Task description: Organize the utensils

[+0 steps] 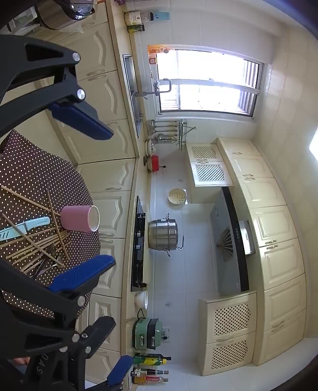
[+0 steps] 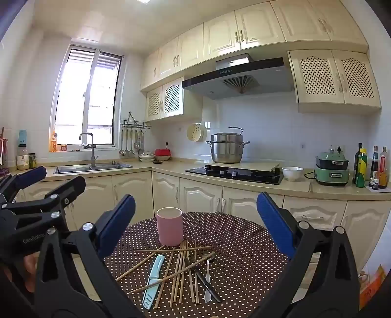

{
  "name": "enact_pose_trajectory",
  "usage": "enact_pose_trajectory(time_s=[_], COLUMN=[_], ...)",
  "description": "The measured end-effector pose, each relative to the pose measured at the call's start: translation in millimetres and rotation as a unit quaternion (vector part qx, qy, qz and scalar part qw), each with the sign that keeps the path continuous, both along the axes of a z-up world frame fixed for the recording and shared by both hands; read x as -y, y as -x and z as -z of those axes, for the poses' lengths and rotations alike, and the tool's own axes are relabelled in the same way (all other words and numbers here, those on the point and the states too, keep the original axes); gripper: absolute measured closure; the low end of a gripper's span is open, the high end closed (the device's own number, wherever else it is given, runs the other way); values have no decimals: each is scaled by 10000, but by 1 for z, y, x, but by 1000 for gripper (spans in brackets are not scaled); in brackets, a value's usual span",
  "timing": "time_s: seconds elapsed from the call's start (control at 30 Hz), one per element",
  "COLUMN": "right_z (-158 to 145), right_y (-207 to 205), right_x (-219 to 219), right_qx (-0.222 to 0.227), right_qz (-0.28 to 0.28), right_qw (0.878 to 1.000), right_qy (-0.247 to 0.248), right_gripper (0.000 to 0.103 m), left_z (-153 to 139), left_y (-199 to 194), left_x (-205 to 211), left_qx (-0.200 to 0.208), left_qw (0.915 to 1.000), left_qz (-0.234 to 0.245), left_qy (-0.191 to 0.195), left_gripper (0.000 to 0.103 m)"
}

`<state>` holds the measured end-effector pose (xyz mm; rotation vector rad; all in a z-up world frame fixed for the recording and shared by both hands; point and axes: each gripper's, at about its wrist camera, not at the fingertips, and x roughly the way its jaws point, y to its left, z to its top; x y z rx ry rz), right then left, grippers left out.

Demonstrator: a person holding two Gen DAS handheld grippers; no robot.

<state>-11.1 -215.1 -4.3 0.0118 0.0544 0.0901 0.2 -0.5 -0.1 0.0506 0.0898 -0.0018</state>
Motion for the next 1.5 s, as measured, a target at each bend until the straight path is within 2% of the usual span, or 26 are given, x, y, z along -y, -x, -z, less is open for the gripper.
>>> enact_pose_trajectory(time_s=[1.5], right_z=[6], right_y=[-2], right_x=[0], right_qx=[-24], right_qz=[17], right_qw=[10000], right_qy=[-18], right_gripper=[6], left_z=[2], left_y=[-2], left_x=[-3], left_qx=[-25], left_qw=[10000], left_qz=[-9], left_qy=[5], left_gripper=[10])
